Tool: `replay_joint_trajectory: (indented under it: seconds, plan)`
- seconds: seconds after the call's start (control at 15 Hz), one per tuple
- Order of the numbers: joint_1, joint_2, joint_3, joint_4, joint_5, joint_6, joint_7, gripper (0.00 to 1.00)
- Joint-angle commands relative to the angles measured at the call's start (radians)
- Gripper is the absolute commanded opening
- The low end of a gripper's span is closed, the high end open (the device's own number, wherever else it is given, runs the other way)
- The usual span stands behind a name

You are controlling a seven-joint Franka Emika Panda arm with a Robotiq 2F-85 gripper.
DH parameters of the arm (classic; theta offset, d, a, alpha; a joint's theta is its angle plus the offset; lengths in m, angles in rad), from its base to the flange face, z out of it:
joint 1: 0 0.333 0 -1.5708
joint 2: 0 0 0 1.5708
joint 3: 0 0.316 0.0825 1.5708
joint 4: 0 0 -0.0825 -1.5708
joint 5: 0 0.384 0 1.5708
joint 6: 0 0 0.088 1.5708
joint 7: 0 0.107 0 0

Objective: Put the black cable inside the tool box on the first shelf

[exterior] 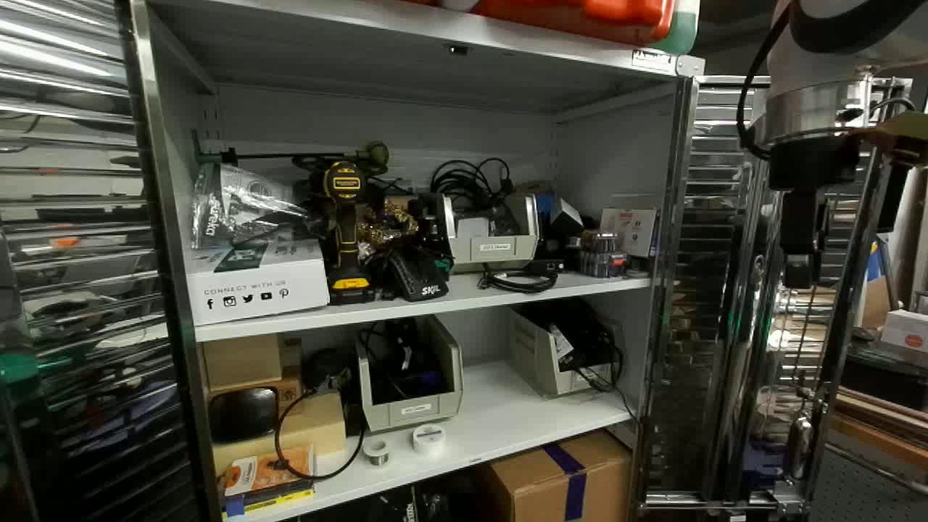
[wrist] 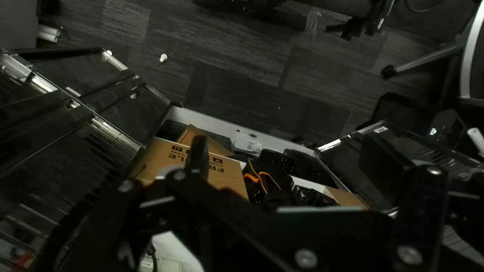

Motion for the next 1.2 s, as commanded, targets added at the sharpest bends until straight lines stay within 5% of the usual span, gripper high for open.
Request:
replay_joint_trajectory:
  seconds: [0.0, 0.47, 1.13]
  plan:
    - [-0.008, 0.001, 0.006, 0.006, 0.003, -0.002, -0.003, 1.0]
    - [-0.007, -0.005, 0.006, 0.011, 0.003, -0.002, -0.003, 1.0]
    - [-0.004, 0.258, 0.042, 0.14, 0.119, 0.366, 0.147, 1.0]
